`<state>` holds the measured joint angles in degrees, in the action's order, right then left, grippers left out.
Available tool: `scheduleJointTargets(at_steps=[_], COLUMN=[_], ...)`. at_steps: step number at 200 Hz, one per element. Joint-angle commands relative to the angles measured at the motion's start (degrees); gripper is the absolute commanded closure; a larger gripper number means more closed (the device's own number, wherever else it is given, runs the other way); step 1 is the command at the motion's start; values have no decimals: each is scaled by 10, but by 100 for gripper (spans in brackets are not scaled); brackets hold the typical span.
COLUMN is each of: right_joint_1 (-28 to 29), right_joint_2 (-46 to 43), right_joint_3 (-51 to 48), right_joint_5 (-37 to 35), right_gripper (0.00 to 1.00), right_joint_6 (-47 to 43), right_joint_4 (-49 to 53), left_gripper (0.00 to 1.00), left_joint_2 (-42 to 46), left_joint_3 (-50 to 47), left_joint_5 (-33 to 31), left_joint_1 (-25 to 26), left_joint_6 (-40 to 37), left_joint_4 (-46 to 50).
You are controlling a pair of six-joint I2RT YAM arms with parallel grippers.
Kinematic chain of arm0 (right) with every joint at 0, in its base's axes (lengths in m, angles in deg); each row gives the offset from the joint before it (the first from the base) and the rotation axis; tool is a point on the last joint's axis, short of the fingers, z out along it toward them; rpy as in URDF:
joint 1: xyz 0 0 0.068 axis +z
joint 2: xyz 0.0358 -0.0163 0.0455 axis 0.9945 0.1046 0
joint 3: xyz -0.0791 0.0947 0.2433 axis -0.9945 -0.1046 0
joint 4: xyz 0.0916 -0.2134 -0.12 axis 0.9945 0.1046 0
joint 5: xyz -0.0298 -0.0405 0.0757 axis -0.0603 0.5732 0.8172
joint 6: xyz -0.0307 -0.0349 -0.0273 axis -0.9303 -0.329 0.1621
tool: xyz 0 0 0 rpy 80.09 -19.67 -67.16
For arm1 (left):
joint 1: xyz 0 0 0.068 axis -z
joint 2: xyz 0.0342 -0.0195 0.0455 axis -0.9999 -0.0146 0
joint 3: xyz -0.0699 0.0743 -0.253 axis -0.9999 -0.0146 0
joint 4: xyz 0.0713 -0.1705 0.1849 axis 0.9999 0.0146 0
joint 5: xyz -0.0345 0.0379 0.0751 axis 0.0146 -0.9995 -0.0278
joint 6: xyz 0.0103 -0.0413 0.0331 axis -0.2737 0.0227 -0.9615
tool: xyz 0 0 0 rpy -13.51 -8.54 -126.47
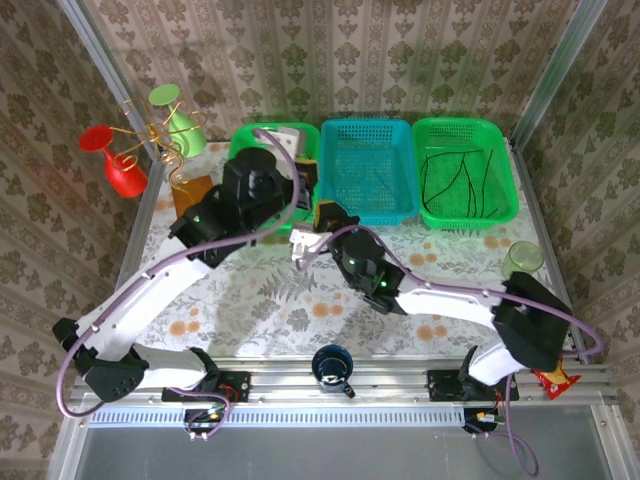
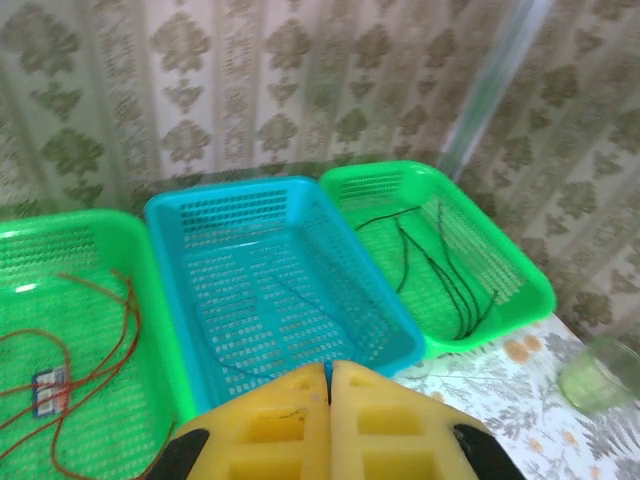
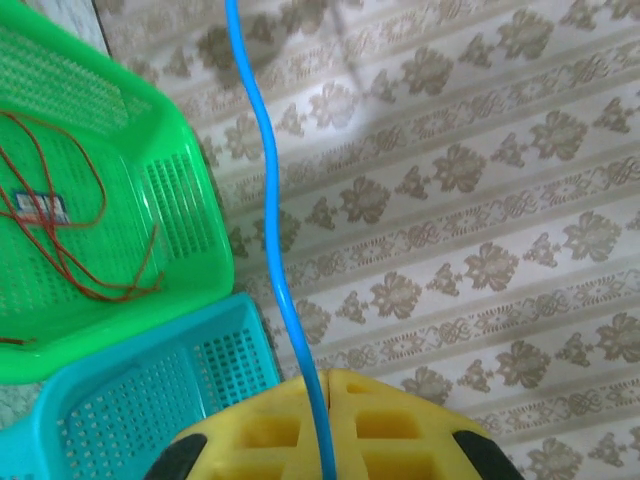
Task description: Untangle the cables
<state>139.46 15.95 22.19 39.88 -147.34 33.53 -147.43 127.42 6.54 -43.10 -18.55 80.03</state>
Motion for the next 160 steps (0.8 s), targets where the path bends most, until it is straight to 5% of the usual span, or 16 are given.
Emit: scheduleJointTargets(at_steps=[1,38,65,160], right_joint_1=[5,-3,-66,-310], right_joint_2=[-101,-266,-352,-363], right_joint_3=[-60,-94,-80,-20], right_joint_5=[104,185,260,233], right_gripper=[100,100,100,100], right_joint_6=[38,218,422,755], right_joint_4=[37,125,171,255], left_gripper=[100,100,100,100], left_joint_2=[1,-5,-7,50], left_joint_3=[-5,-26,-85,-282], left_joint_5=[96,134,140,67], left_joint_1=[-64,-124,-123,-30], left_joint_6=[31,26,44,96], left_joint_4=[18,27,0,-59])
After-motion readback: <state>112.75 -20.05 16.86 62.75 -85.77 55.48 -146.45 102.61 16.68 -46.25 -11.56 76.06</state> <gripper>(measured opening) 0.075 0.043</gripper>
